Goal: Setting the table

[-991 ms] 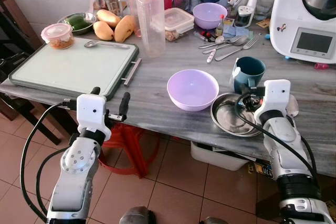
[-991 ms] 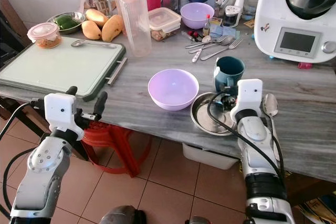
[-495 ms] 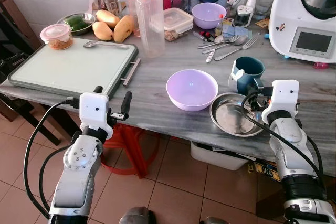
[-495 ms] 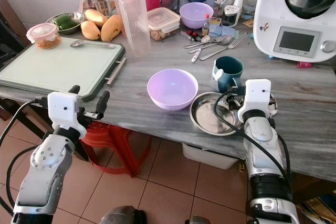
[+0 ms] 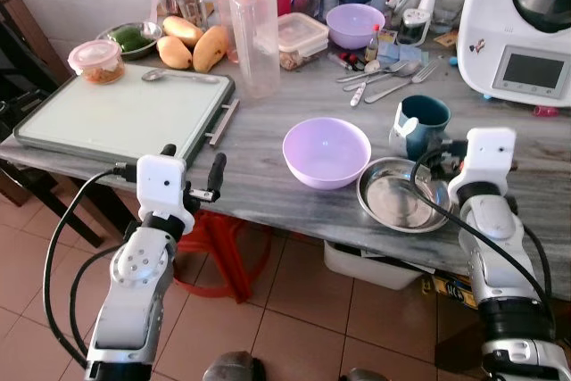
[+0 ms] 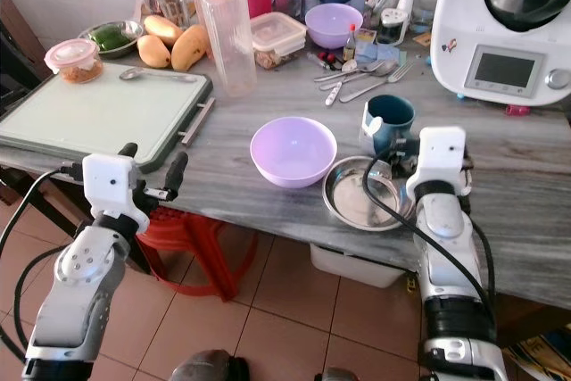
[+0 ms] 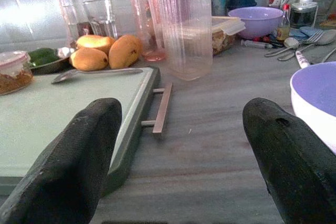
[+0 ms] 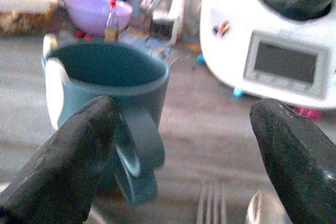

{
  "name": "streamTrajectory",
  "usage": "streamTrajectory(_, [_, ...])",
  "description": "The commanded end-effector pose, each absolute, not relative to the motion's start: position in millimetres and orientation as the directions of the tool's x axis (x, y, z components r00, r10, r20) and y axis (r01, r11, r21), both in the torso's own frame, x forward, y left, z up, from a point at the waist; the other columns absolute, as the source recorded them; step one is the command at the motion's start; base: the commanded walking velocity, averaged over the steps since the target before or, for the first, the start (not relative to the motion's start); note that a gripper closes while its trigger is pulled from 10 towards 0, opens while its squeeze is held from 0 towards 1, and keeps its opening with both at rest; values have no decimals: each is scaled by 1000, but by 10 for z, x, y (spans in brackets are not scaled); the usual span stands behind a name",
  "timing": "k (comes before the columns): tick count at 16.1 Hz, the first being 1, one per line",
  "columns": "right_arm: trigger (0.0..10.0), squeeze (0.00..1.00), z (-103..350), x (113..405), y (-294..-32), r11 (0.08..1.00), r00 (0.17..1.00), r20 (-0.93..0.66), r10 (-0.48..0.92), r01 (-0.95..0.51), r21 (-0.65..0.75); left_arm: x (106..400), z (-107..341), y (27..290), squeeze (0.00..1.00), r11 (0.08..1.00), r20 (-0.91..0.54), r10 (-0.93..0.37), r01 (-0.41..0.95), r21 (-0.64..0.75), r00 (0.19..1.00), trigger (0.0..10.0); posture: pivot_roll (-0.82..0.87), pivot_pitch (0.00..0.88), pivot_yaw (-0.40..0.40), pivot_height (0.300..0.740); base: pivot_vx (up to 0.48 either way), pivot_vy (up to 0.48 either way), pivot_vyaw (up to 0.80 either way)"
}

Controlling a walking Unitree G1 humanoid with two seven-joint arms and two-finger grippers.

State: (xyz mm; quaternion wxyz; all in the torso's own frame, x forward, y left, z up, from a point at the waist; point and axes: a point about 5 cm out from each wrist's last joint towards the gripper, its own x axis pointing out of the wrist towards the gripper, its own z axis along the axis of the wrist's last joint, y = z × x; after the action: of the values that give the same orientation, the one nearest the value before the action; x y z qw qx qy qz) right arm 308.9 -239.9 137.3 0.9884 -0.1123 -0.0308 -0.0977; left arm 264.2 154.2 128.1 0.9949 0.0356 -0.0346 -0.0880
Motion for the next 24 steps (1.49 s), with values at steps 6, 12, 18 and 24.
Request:
streamTrajectory(6, [10000,1000,1494,2965,-2305,954,966,180,-187,222,-200,2694,1248,1512,0,987,58,-153,149,68,987,10000,5,0,69,740,0,0,0])
streamTrajectory(12, [10000,969,1547,2657,-1800,964,969,243,-38,100,-247,2803,1148,1515,0,999,31,7,-9,51,1000,10000,-30,0,30,740,0,0,348])
streamTrajectory(18, [10000,0,1537,2676,-1737,965,975,224,-8,66,-252,2807,1051,1481,0,998,8,55,-55,14,998,10000,-39,0,23,740,0,0,800])
streamTrajectory(24, [10000,0,1521,2700,-1617,970,975,208,79,-27,-241,2865,1096,1538,0,994,38,100,-102,39,994,10000,-32,0,19,740,0,0,800])
